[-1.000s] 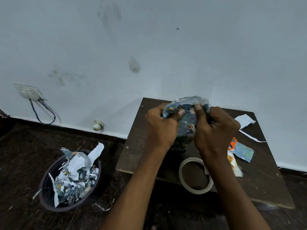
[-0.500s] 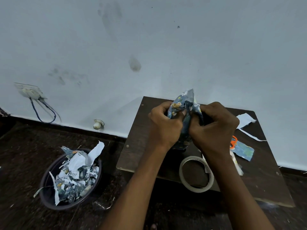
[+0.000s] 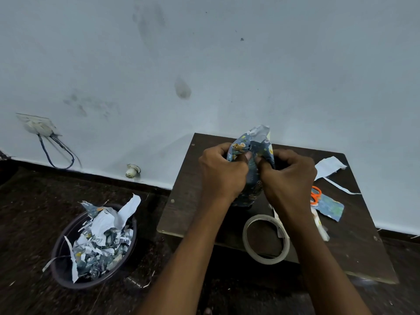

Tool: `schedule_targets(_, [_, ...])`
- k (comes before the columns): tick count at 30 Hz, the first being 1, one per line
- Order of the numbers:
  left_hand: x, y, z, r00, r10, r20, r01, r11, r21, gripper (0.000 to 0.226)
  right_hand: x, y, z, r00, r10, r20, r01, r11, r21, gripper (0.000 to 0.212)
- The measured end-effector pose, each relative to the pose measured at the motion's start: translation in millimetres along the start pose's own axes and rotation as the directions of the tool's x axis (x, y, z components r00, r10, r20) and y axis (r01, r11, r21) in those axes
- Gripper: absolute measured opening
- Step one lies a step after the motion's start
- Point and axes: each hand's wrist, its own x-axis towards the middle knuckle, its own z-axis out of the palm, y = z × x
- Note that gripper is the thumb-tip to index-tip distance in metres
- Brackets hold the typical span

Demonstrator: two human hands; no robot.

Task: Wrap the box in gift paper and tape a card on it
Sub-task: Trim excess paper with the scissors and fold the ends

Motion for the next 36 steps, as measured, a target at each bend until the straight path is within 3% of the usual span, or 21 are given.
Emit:
schedule_targets(6, [2, -2, 1, 0.998, 0.034, -0.051, -0.036, 0.999, -0.022, 0.001, -19, -3, 8, 0.968, -0.155, -0.198, 0.144, 0.987, -0.068, 0.012])
schedule_targets(11, [2, -8, 0, 0.995, 0.098, -0.026, -0.1, 0.993, -0.067, 0.009, -21, 0, 6, 0.92, -0.336, -0.204, 0.324, 0.942, -0.092, 0.013])
schedule_targets(18, [2, -4, -7, 0.983, 0.176, -0.046, -0.181, 0.969, -0.166, 0.021, -19, -8, 8, 0.932, -0.316, -0.176, 0.314, 0.949, -0.042, 0.023])
schedule_targets(23, [2, -1, -6, 0.984, 0.164, -0.066, -0.173, 0.97, -0.172, 0.018, -24, -10, 7, 0.918, -0.321, -0.235, 0.324, 0.946, -0.025, 0.013])
schedule_targets(29, [7, -8, -6, 0.986, 0.087, -0.139, -0.106, 0.985, -0.136, 0.012, -24, -6, 7, 0.876, -0.466, -0.127, 0.464, 0.884, -0.046, 0.014])
schedule_targets(36, [6, -4, -7, 0.988, 0.02, -0.151, -0.045, 0.986, -0.161, 0.031, -27, -9, 7, 0.869, -0.493, 0.051, 0.495, 0.867, -0.057, 0.008])
